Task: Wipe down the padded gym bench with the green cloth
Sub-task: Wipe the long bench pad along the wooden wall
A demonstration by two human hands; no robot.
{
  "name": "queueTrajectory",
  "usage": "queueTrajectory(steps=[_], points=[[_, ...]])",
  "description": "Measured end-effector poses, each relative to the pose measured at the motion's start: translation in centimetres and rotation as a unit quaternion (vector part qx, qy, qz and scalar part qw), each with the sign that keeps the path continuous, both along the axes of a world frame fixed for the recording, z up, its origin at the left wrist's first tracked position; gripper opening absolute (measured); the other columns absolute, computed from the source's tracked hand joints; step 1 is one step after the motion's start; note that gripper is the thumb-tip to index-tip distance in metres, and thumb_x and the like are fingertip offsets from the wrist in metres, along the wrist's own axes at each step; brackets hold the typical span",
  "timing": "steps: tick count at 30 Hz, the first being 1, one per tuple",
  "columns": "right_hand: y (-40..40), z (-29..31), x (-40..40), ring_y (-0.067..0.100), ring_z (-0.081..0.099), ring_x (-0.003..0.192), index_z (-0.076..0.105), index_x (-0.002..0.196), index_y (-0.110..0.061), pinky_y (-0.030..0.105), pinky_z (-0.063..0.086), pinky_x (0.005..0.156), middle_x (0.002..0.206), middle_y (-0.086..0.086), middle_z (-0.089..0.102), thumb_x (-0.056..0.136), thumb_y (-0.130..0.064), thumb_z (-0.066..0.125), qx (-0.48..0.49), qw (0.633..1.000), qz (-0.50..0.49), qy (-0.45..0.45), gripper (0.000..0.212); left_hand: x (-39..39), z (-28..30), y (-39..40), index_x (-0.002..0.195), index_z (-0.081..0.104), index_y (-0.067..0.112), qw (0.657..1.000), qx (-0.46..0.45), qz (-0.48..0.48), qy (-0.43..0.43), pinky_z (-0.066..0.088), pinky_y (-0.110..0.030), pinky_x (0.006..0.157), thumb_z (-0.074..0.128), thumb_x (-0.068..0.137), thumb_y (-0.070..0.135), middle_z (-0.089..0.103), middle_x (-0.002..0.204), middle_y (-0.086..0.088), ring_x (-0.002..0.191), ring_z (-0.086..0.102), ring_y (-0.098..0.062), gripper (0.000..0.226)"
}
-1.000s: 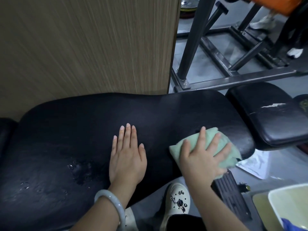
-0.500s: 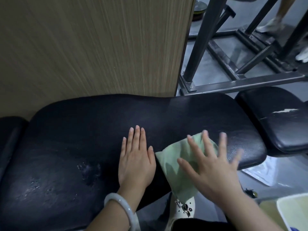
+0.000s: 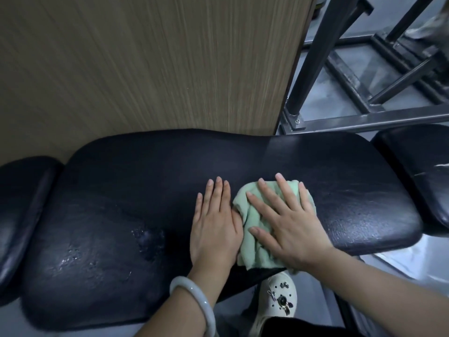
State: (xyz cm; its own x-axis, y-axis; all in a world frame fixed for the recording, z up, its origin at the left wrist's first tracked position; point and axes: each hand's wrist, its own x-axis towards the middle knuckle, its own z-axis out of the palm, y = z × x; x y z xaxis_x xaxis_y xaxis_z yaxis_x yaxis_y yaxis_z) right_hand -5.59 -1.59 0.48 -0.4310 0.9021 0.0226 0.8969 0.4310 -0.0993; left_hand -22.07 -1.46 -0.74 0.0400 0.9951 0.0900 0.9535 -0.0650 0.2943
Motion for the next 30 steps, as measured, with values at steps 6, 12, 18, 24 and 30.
queueTrajectory(steps=[6,12,18,24,30], points=[[0.4,0.8,0.7,0.037,0.025,0.142,0.038,0.146,-0.024,0.072,0.015,0.103,0.150,0.006,0.040,0.096,-0.064,0.012,0.018,0.997,0.036,-0.059,0.068,-0.2,0.9,0.0,0.151,0.014,0.013,0.999,-0.019,-0.023,-0.018,-0.013,-0.025,0.114,-0.007,0.079,0.038,0.005,0.159,0.002,0.142,-0.009,-0.005,0.079],[1.6,1.3,-0.2,0.034,0.027,0.142,0.029,0.149,-0.024,0.056,0.015,0.107,0.153,0.006,0.033,0.099,-0.058,0.012,0.021,0.989,0.148,-0.022,0.063,-4.7,3.4,1.7,0.152,0.018,0.014,0.999,0.002,-0.034,-0.002,-0.007,-0.026,0.116,0.028,0.100,0.031,0.013,0.159,0.001,0.146,0.006,-0.010,0.056],[1.5,0.2,0.6,0.034,0.019,0.144,0.023,0.150,-0.032,0.058,0.013,0.108,0.156,0.002,0.027,0.093,-0.070,0.019,-0.009,0.989,0.142,-0.035,0.069,-13.9,3.7,1.7,0.143,0.040,0.004,0.998,0.005,0.025,0.057,0.015,-0.040,0.116,0.029,0.092,0.040,0.038,0.149,-0.010,0.140,0.030,-0.023,0.064],[2.3,0.8,6.2,0.033,0.006,0.147,0.015,0.150,-0.040,0.060,0.005,0.110,0.160,0.003,0.015,0.087,-0.077,0.024,-0.023,0.984,0.161,-0.070,0.073,-18.9,3.6,-0.8,0.143,0.040,0.003,0.995,-0.028,0.023,0.096,-0.004,-0.020,0.114,0.024,0.092,0.046,0.039,0.148,-0.011,0.139,0.029,-0.021,0.068],[3.0,1.4,11.8,0.040,0.010,0.145,0.015,0.150,-0.040,0.066,0.013,0.104,0.159,0.009,0.017,0.087,-0.078,0.024,-0.027,0.978,0.179,-0.106,0.074,-12.3,3.5,-0.9,0.143,0.041,0.005,0.999,-0.009,-0.029,0.041,-0.001,-0.021,0.116,0.026,0.093,0.043,0.038,0.149,-0.006,0.139,0.028,-0.017,0.064]])
